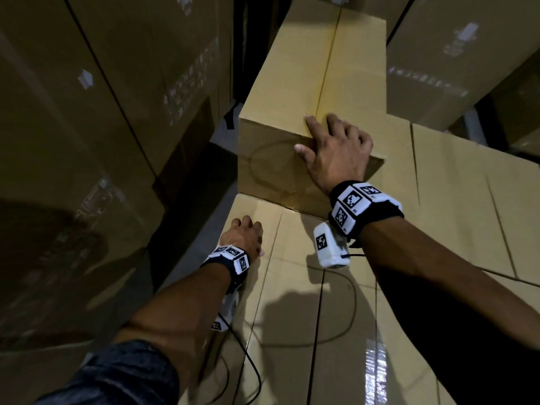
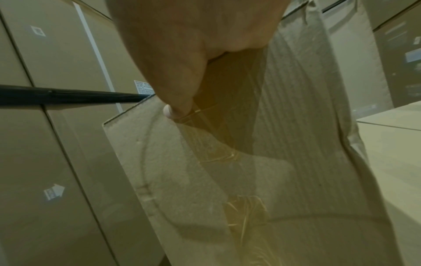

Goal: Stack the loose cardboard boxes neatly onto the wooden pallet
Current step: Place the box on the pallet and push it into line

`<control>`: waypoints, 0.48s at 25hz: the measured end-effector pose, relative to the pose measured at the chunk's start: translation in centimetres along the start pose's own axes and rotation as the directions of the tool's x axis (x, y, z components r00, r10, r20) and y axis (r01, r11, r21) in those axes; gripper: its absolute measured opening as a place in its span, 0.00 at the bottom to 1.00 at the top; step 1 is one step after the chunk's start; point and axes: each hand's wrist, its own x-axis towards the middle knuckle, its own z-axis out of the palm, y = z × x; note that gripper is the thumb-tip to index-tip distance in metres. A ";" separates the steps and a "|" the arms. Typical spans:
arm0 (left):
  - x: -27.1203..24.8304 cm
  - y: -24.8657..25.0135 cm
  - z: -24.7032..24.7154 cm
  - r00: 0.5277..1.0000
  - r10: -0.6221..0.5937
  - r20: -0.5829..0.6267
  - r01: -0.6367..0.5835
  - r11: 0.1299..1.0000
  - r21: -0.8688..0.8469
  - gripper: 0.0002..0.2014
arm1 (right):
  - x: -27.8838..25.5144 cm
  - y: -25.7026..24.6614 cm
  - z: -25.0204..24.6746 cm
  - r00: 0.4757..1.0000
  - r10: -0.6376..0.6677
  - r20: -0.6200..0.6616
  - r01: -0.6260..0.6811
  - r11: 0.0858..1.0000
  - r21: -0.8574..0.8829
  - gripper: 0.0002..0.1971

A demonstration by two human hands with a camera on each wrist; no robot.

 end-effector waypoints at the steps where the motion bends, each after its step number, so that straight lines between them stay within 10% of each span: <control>1: 0.0 0.0 0.0 1.000 0.002 -0.002 -0.002 1.000 0.007 0.35 | 0.0 0.0 0.0 1.000 -0.002 0.004 0.002 1.000 -0.003 0.30; 12: -2.5 0.6 -2.3 0.996 0.048 -0.077 -0.048 0.999 0.003 0.25 | 0.5 0.5 -2.3 0.959 -0.054 0.280 0.050 0.999 0.018 0.37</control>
